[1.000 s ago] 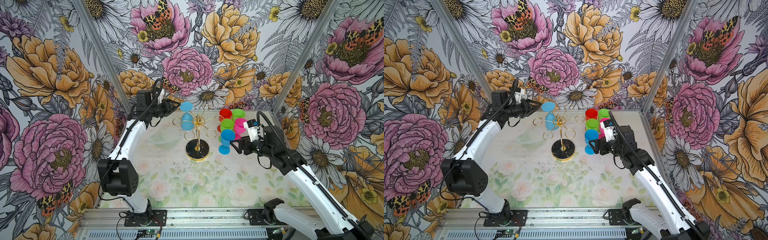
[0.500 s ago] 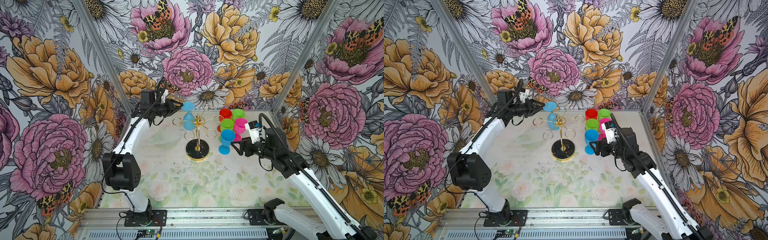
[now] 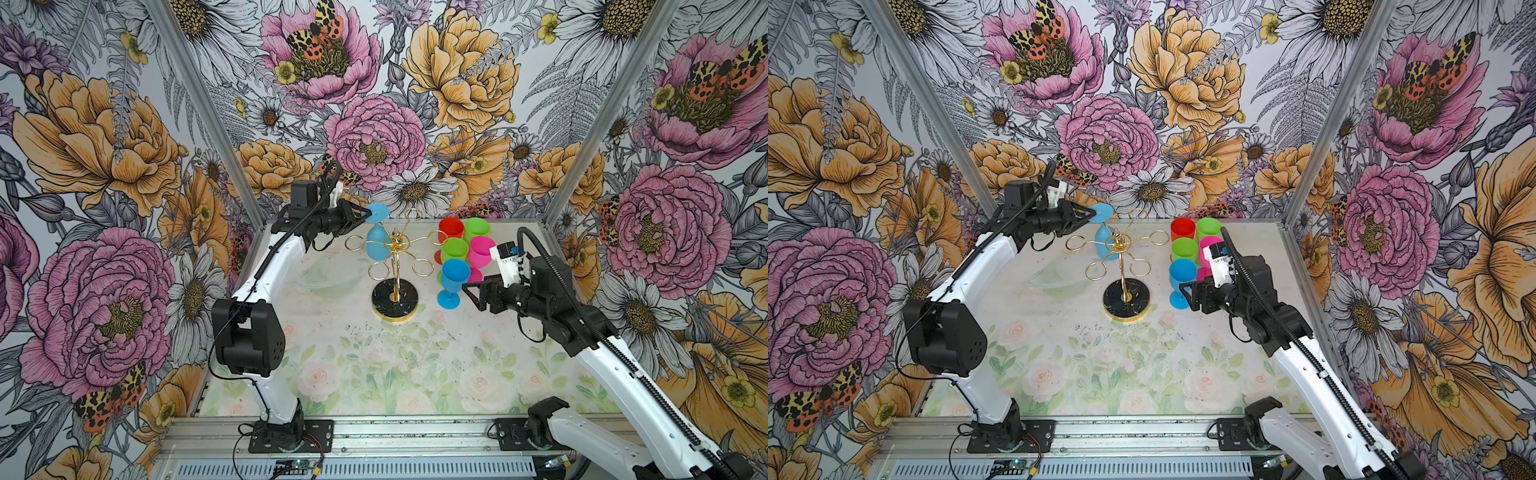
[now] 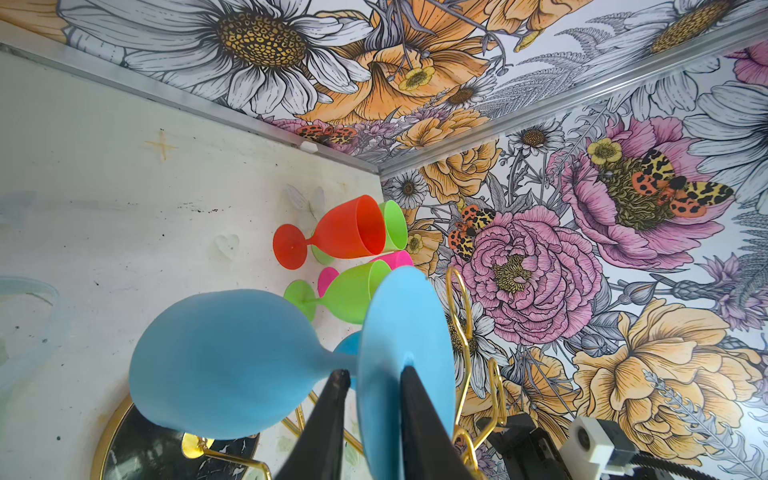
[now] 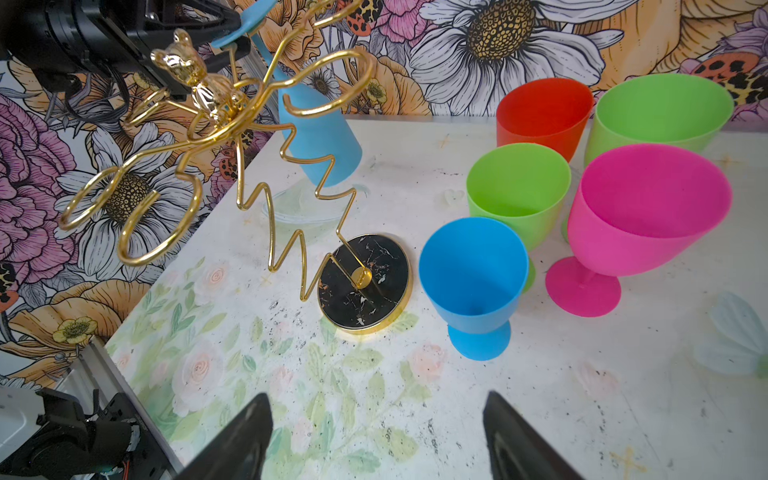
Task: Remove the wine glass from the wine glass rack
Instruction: 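Close the left gripper on the foot of the remaining blue glass on the rack, then pull the blue glass off the rack arm with the left gripper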
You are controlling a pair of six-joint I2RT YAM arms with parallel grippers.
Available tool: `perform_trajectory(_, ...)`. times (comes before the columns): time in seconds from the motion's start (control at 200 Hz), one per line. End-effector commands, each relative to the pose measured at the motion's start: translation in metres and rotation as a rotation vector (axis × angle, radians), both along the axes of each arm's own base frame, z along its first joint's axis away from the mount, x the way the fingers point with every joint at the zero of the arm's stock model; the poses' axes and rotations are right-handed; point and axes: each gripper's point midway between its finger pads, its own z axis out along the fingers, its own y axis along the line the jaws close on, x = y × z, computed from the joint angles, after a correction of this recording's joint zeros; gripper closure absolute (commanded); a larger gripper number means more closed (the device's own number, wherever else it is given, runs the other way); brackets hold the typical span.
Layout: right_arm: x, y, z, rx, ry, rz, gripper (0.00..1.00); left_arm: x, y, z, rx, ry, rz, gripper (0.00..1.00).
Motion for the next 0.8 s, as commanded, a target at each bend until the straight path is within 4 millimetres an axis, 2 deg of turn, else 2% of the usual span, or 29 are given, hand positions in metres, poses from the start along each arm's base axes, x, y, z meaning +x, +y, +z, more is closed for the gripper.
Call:
perform_trajectory(0.0, 0.001, -0.004, 0.003, -0.004, -0.023, -0.02, 0.2, -0.001, -0.001, 0.019, -0.002, -0.053, -0.005, 0.81)
perform_trajectory(0.245, 0.001, -0.005, 0.002, -0.004, -0.018, -0.026, 0.2, -0.004, 0.005, 0.027, 0.001, -0.07, 0.016, 0.87)
perform_trajectory(0.796, 0.005, -0.003, 0.002, -0.003, -0.01, -0.025, 0.2, -0.012, 0.016, 0.033, 0.002, -0.081, 0.034, 0.87)
